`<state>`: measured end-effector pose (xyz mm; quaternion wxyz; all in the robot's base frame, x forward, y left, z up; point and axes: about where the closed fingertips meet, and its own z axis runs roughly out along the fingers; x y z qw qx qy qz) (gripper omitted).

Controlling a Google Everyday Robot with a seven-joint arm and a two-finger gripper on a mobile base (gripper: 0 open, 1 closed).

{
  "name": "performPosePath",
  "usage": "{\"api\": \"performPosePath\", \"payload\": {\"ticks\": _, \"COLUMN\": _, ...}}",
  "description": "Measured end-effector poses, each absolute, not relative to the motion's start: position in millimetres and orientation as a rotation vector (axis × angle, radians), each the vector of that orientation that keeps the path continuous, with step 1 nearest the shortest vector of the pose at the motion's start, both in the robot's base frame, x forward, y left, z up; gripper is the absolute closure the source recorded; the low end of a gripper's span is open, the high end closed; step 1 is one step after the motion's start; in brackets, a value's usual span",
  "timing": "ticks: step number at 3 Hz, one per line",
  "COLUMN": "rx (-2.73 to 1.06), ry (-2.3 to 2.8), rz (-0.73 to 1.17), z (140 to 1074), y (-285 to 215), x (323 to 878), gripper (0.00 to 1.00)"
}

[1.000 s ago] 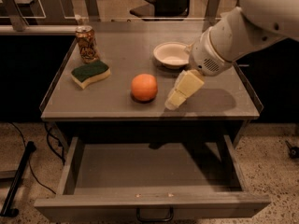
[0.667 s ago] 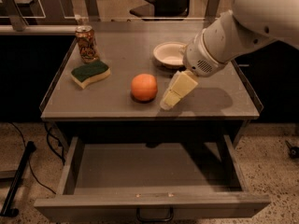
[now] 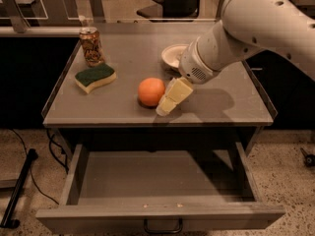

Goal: Place orange into top drawer

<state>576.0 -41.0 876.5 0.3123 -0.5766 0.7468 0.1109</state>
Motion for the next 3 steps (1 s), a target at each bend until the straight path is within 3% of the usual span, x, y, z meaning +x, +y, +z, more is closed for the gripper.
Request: {"api": "performPosePath", "payload": {"ticks": 3, "rx": -1.569, "ry": 1.972, "rz": 0.393, "z": 849.9, "y": -2.4, "x": 581.2, "gripper": 0.0}}
